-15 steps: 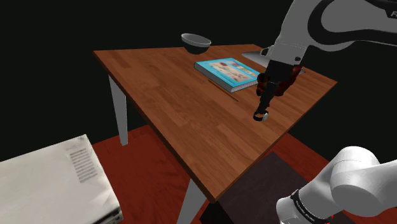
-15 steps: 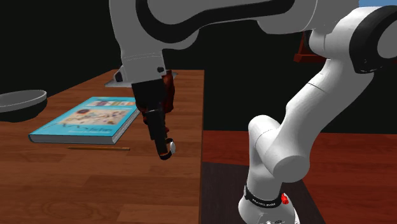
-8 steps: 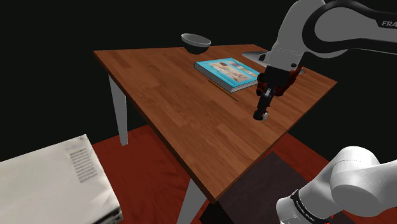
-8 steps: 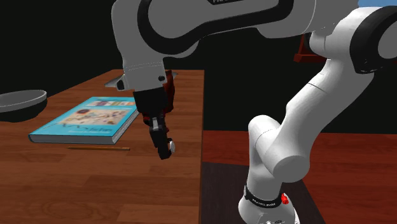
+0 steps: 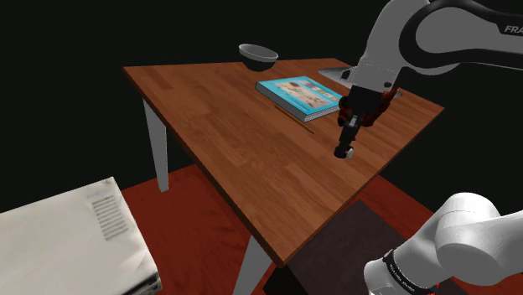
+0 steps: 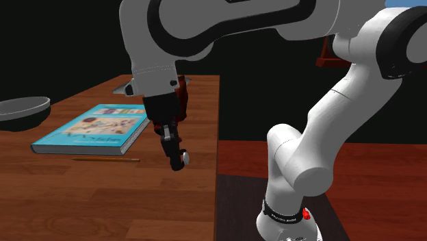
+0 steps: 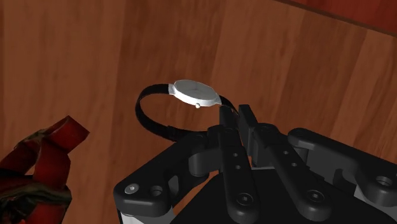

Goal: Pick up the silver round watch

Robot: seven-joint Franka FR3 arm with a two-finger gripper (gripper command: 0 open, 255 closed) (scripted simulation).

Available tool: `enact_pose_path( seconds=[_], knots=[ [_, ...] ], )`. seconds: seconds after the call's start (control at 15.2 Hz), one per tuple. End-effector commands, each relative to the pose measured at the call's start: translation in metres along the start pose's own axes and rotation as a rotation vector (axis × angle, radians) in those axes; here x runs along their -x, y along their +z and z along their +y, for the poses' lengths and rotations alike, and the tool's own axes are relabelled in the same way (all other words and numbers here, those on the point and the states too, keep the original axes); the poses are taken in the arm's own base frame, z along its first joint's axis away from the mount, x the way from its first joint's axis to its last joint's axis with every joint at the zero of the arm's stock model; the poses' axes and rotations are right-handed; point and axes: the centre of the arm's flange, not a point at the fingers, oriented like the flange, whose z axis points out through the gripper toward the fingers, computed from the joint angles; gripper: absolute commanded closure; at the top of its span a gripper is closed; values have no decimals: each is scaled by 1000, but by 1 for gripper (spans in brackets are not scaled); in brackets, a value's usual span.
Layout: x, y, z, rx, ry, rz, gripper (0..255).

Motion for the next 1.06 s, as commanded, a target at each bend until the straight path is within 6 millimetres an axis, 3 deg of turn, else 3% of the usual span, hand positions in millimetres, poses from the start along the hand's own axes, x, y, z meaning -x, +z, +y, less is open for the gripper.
enact_pose_path(
  seconds=[0.0, 0.86, 0.99],
  knots=[
    [1, -7, -2, 0, 1, -1, 255],
    [9, -73, -18, 0, 1, -1, 255],
    [9, -74, -19, 0, 1, -1, 255]
  ],
)
